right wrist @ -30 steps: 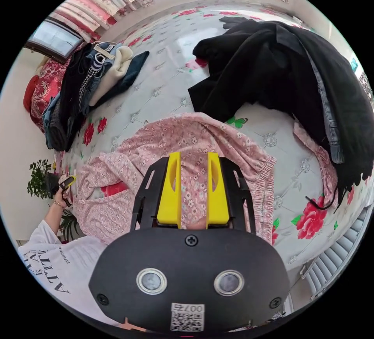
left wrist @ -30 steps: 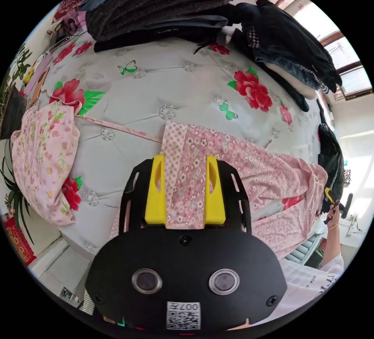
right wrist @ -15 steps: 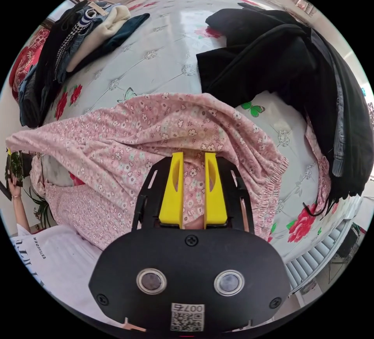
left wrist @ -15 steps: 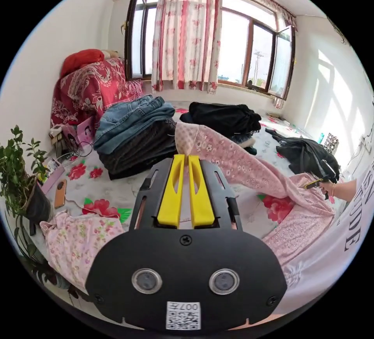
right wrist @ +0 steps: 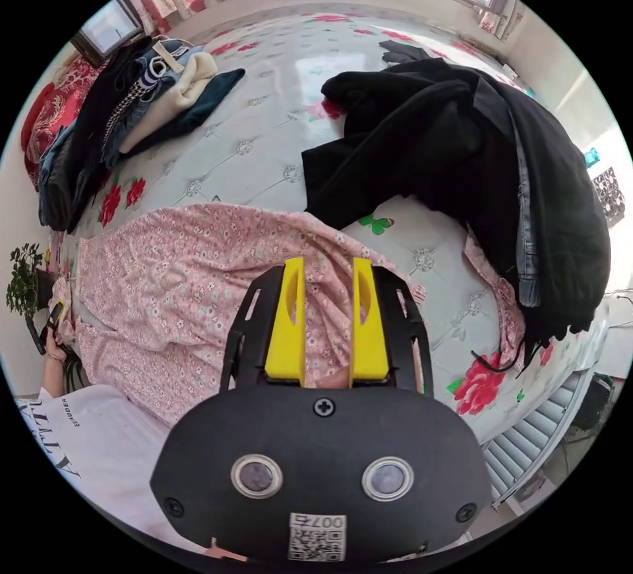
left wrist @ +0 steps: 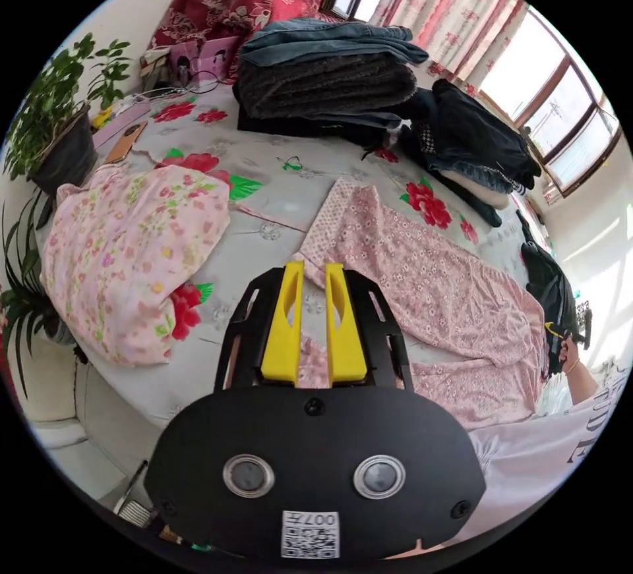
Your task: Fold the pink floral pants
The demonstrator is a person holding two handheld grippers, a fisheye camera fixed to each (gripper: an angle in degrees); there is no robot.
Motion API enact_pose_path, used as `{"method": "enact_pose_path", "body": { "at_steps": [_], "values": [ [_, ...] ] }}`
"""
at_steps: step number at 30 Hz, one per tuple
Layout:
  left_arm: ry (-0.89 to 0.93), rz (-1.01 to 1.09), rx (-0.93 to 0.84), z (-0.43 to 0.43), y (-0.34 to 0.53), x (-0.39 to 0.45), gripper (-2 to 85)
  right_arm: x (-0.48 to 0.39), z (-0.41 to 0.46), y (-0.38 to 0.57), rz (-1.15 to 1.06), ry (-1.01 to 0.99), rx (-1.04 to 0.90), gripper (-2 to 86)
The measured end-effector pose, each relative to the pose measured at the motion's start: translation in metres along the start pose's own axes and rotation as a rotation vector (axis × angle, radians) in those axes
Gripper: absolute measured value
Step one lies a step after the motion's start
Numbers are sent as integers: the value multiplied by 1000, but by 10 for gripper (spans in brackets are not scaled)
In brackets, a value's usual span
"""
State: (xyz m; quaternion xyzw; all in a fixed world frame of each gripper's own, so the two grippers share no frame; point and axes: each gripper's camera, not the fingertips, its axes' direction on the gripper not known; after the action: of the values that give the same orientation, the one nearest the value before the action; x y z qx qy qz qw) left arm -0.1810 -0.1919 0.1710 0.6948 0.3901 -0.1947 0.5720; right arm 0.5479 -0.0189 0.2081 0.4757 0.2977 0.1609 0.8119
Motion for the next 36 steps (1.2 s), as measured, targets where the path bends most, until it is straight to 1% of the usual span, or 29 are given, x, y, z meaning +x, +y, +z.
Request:
{"method": "enact_pose_path", "body": {
  "at_steps": [3, 5, 6, 7, 8, 10, 12, 15, 16, 18, 19, 22, 24, 27, 31, 33, 36],
  "values": [
    [8, 100, -82, 55, -32, 37, 61, 32, 33, -4, 17, -15, -77, 90],
    [-14, 136, -147, 88, -46, 55, 58, 48, 55, -6, 17, -20, -140, 90],
    [-52, 159, -187, 108, -53, 65, 49, 55, 67, -7, 17, -34, -170, 83],
    [-100, 190, -128, 112, -59, 74, 34, 58, 72, -8, 15, -40, -186, 80],
    [-124, 193, -142, 119, -64, 77, 26, 61, 73, -10, 7, 0, -186, 64],
    [-162, 226, -150, 135, -85, 85, 5, 62, 65, -17, -34, 12, -156, 42],
    [-185, 238, -166, 147, -103, 90, -1, 59, 43, -30, -63, 70, -67, 25],
    [-232, 208, -180, 163, -125, 96, -6, 50, 35, -44, -50, 122, -7, 24],
    [-256, 168, -176, 165, -129, 95, -8, 49, 38, -46, -42, 123, -19, 25],
    [-241, 109, -148, 160, -127, 88, -8, 50, 59, -48, -40, 150, -134, 35],
    [-208, 67, -107, 149, -121, 81, -7, 51, 60, -44, -46, 161, -142, 37],
    [-94, 30, -26, 119, -94, 64, 1, 61, 30, -10, -36, 156, -24, 44],
    [-61, 39, -41, 105, -76, 57, 16, 82, 2, 25, -6, 97, 47, 48],
    [-89, 73, -52, 78, -31, 54, 41, 118, -14, 71, 21, 37, 22, 56],
    [-122, -28, -79, 40, 51, 38, 45, 172, -12, 142, 103, 22, -61, 64],
    [-159, -61, -95, 24, 86, 34, 45, 206, -10, 191, 177, -19, -92, 63],
    [-213, -82, -132, 6, 133, 35, 42, 223, -4, 241, 211, -50, -119, 56]
  ]
}}
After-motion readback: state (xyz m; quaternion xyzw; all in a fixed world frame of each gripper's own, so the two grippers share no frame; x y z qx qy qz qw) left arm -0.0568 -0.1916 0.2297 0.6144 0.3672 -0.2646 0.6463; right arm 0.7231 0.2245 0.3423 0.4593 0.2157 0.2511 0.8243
